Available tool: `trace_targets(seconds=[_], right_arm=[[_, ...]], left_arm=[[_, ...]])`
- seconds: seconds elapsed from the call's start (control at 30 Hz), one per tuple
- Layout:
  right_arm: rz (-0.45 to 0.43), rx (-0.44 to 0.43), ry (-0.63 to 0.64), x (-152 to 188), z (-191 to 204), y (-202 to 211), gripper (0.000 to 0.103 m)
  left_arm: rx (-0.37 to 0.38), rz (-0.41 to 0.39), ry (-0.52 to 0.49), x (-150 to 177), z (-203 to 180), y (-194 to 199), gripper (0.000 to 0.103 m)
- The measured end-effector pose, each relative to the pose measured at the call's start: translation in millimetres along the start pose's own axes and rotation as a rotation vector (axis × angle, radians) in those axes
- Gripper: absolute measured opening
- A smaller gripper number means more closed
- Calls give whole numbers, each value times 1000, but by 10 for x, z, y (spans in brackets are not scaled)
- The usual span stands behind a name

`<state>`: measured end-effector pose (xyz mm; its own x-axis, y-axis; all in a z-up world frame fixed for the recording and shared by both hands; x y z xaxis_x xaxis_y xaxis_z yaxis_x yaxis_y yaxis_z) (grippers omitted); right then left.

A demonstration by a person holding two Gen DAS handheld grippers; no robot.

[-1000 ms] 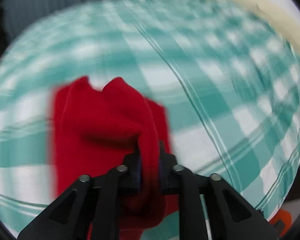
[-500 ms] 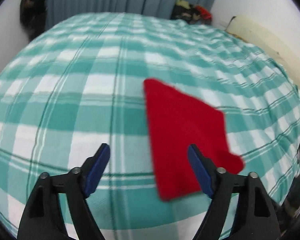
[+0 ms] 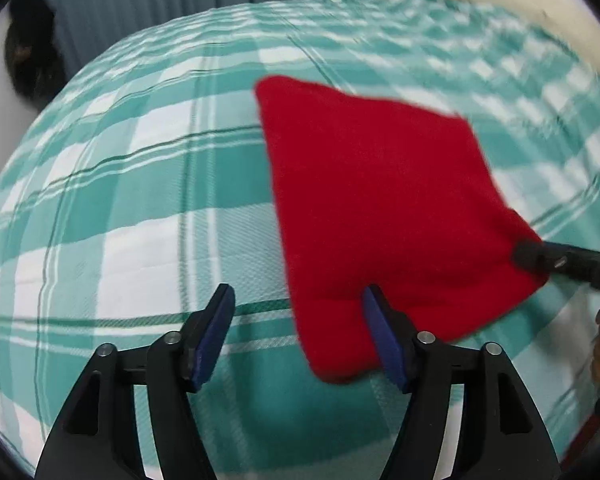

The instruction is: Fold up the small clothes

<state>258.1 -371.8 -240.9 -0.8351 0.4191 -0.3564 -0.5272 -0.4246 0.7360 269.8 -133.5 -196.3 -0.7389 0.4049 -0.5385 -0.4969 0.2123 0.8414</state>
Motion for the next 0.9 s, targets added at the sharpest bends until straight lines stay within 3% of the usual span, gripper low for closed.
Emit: trace_targets(seconds=[0.1,0.2,0.33,0.37,0.4,0.43,0.5,0.57,0.63,0.7,0.77,0.83,0.9], right_arm=[[-100,-58,-39,-296,-12,280,70],[-89,-52,-64,-660,-91,115,70],[-47,-33,-80,-1054,-223,-245,65],[-32,-42,-90,-1116,-253,-335,49],[-10,-48,-87,-1161,-258,-419,12],[-5,-39,-71,-1182,-248,-463,7],[-48,-36,8,-1240,-166,-442,6],[-48,25,50,-1235,-219,-559,9],[-10,42,-17,-1217,-413,-656,20],[-72,22,-73,-1246,-540,-490,52],[-175,-56,-167,-1306,-708,-178,66],[-205,-147,-253,-1343,-865,13,66],[-171,-238,-304,-1341,-919,41,66]], left_arm=[[28,-53,65,-25,115,169,71],[28,-68,86,-20,105,125,71],[6,-21,77,48,61,-109,71],[8,-20,82,71,59,-138,71],[12,-20,87,83,65,-145,71],[18,-23,94,96,67,-151,71],[21,-30,102,115,71,-164,73],[19,-25,103,131,69,-187,77],[29,-14,102,131,80,-159,77],[23,-18,108,134,136,-37,77],[44,-57,147,161,259,141,81],[80,-75,193,194,351,214,83],[156,-72,241,208,399,200,84]])
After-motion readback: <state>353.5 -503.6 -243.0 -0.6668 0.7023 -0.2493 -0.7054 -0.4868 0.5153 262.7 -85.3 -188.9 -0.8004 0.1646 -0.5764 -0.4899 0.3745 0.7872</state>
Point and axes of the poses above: each gripper's, at about its wrist camera, not at the fingertips, and y roughly against the way its jaws point, z to its left, x to its underside, the point moved 4 cm from there along -y, roughly the way its jaws point, and after that the axes turned 8 degrees about -y, right-handed, at the moved point
